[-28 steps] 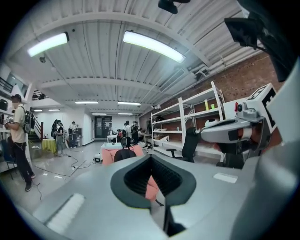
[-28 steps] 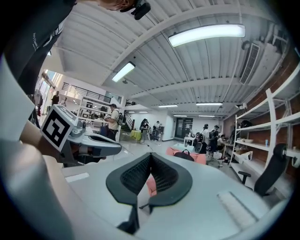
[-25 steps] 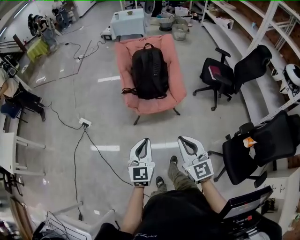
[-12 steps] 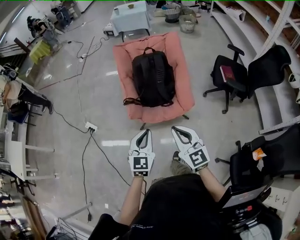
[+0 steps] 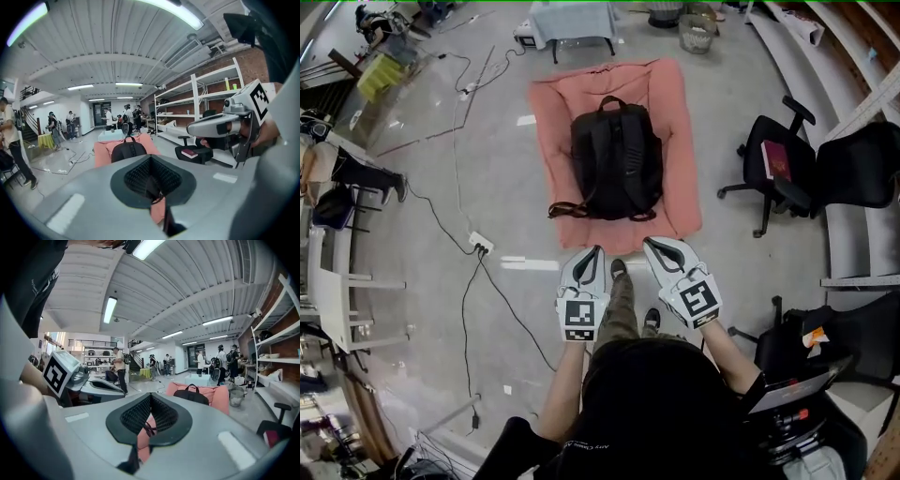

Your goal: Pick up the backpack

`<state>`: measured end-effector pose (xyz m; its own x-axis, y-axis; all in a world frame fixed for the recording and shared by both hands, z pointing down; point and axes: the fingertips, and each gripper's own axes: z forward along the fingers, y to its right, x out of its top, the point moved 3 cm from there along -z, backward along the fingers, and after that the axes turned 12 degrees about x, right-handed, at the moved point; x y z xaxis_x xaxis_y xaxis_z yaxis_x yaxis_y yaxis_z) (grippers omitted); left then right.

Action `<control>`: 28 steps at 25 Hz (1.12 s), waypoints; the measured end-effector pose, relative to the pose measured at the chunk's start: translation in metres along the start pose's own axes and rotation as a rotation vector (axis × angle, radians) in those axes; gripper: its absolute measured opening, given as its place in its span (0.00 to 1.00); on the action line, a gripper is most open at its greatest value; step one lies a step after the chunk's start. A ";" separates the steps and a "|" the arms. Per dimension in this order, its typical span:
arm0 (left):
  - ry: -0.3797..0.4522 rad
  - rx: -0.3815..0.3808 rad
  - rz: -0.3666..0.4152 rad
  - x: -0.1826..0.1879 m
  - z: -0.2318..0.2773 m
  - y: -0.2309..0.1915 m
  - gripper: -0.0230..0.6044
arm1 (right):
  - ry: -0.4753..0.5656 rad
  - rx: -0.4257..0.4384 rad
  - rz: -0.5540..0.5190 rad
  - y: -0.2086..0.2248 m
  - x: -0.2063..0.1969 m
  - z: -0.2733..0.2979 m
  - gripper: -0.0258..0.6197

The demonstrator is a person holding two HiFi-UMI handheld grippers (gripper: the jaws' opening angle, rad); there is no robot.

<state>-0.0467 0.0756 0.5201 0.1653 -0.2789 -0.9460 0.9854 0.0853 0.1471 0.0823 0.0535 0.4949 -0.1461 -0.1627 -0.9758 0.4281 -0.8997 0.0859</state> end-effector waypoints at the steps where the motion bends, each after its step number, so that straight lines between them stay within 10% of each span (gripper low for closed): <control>1: 0.005 -0.015 -0.015 -0.001 0.015 -0.002 0.04 | -0.022 0.001 -0.008 0.012 -0.003 0.009 0.06; 14: -0.068 -0.184 -0.068 -0.015 0.222 -0.114 0.04 | -0.196 0.046 -0.089 0.116 0.026 0.167 0.06; 28: -0.350 -0.156 -0.232 -0.101 0.356 -0.080 0.20 | -0.232 0.124 -0.092 0.185 0.016 0.201 0.06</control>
<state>-0.1277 -0.2438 0.7071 -0.0299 -0.6125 -0.7899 0.9846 0.1179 -0.1287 -0.0204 -0.1973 0.5361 -0.3861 -0.1533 -0.9096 0.2932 -0.9553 0.0366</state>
